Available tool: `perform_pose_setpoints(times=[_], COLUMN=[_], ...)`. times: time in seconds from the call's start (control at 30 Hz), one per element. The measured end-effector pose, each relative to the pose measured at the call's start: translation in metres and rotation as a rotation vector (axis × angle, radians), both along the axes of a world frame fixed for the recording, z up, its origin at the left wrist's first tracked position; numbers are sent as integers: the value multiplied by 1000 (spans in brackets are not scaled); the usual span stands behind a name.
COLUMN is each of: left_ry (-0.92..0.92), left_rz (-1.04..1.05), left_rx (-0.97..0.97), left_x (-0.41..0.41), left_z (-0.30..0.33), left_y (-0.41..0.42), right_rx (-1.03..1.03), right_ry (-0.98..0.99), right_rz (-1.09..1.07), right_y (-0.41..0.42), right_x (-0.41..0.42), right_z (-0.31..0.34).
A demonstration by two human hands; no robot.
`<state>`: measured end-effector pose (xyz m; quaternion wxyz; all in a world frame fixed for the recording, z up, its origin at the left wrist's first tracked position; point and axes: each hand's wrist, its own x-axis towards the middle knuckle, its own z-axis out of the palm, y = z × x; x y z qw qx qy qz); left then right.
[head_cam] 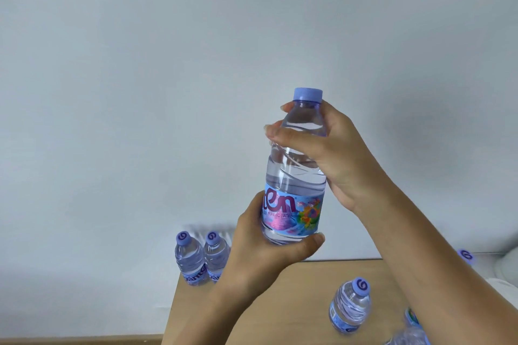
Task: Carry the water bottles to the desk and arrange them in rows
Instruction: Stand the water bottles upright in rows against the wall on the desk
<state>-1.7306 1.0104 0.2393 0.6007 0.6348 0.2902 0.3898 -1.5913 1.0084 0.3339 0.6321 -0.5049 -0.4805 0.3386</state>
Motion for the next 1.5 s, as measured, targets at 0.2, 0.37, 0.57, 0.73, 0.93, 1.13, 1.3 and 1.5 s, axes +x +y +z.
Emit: perform_pose_setpoints(times=[0.2,0.37,0.57,0.73,0.93,1.13,1.3,1.5], left_ry=[-24,-64,-56,-27,7,-46,-22,-13], left_rz=[-107,-295,-227,-16,-24,-267,-208,24], left_rx=[-27,-109,-107,-68,-73,-121,-84,-7], left_x=[-2,-7,-7,2,0,-9,-7,0], left_z=[-2,2,1,0,-1,10,12,11], left_y=[-1,4,7,0,-5,1,4,-2], right_rx=[10,31,24,8,49,40,49,45], right_ry=[60,126,193,17,108,237,197,-11], right_rz=[28,152,197,-56,-13,186,235,10], right_y=[-3,-3,1,3,1,0,2,1], right_x=[2,9,13,1,-1,11,14,6], right_z=[2,0,-6,-13,-16,-6,-2,0])
